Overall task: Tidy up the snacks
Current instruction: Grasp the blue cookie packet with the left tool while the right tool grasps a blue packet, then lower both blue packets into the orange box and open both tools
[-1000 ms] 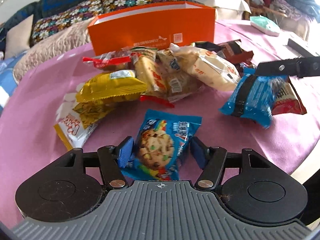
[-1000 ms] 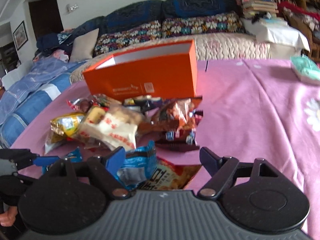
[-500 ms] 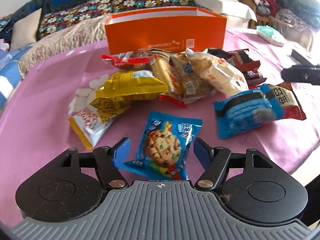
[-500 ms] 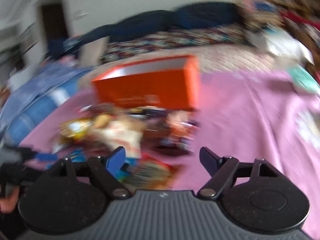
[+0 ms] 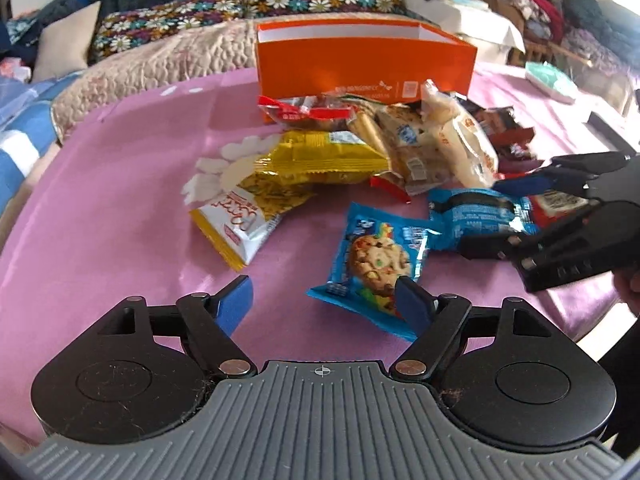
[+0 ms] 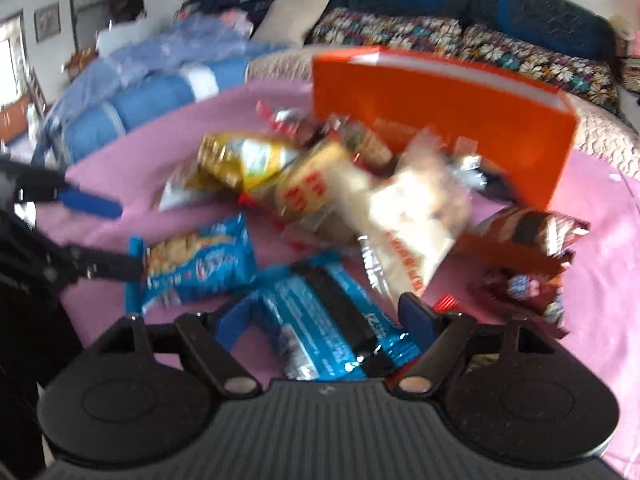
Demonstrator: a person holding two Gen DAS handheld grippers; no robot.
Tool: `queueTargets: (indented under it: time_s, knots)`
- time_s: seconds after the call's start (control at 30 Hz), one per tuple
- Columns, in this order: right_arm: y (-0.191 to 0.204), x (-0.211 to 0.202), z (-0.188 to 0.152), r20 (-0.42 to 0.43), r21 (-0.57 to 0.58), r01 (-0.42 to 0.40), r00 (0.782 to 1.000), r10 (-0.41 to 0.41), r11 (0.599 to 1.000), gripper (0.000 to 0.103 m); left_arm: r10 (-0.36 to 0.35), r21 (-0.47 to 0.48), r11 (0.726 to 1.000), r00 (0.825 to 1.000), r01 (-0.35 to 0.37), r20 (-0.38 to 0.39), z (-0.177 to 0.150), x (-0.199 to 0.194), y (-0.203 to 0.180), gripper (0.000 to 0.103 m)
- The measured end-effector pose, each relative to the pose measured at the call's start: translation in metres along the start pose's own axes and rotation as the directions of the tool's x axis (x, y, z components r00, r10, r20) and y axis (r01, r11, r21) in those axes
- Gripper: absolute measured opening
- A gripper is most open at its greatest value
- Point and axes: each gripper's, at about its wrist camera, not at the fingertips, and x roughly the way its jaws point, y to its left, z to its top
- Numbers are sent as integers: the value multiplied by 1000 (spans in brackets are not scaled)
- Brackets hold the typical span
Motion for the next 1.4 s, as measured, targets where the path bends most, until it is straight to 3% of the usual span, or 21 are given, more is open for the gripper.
queueTargets:
  time_s: [0.1,0.4,0.5,0.57,0.67,0.73,0.83,1.07,1.1,1.13,1.17,1.2,1.27,1.4]
  knots:
    - [9,-9,-5,-2,-11,-32,999,32,999,80,18,30,999,1000,-18,5,-1,0,0,65]
    - [8,-5,-7,-16,-1,-14,1000,14,1000,73,-117,108,987,992,122,-51,23,31,-16,68]
    - [10,-5,-9,-16,-26,-3,1000,3,1000,72,-173,68,982,982,179,-76,30,38,-17,68]
    - [10,-7,-11,-14,-28,1,1000,-2,1000,72,-221,17,975,972,223,-84,32,41,-15,74]
    - [10,-6,-11,-8,-24,5,1000,-5,1000,72,-239,-87,969,964,231,-113,31,51,-17,76]
    - [10,-7,-10,-10,-24,3,1000,-3,1000,71,-203,-68,978,974,197,-95,29,50,-23,65]
    - [9,-9,-12,-8,-18,5,1000,-6,1000,71,-132,19,991,985,135,-108,27,48,-29,59]
    - [10,-7,-9,-15,-1,19,1000,-19,1000,71,-69,52,996,993,75,-99,23,49,-34,61]
    - [10,-7,-9,-16,-6,25,1000,-25,1000,70,-71,56,995,994,77,-88,22,49,-34,58]
    - [10,-9,-10,-14,-9,29,999,-29,1000,66,-87,48,995,993,91,-83,21,48,-33,40]
    - [10,-11,-12,-7,-6,30,1000,-30,1000,56,-93,46,994,993,96,-67,20,45,-31,28]
    - [10,-13,-13,-2,-5,30,1000,-30,1000,49,-91,49,994,993,94,-72,21,43,-29,27]
    - [6,-19,-15,4,37,21,1000,-21,999,45,-108,13,994,991,109,-76,19,39,-22,27]
    - [-2,-38,-14,33,156,-60,998,55,986,44,-147,-37,989,988,145,-52,18,12,-11,27]
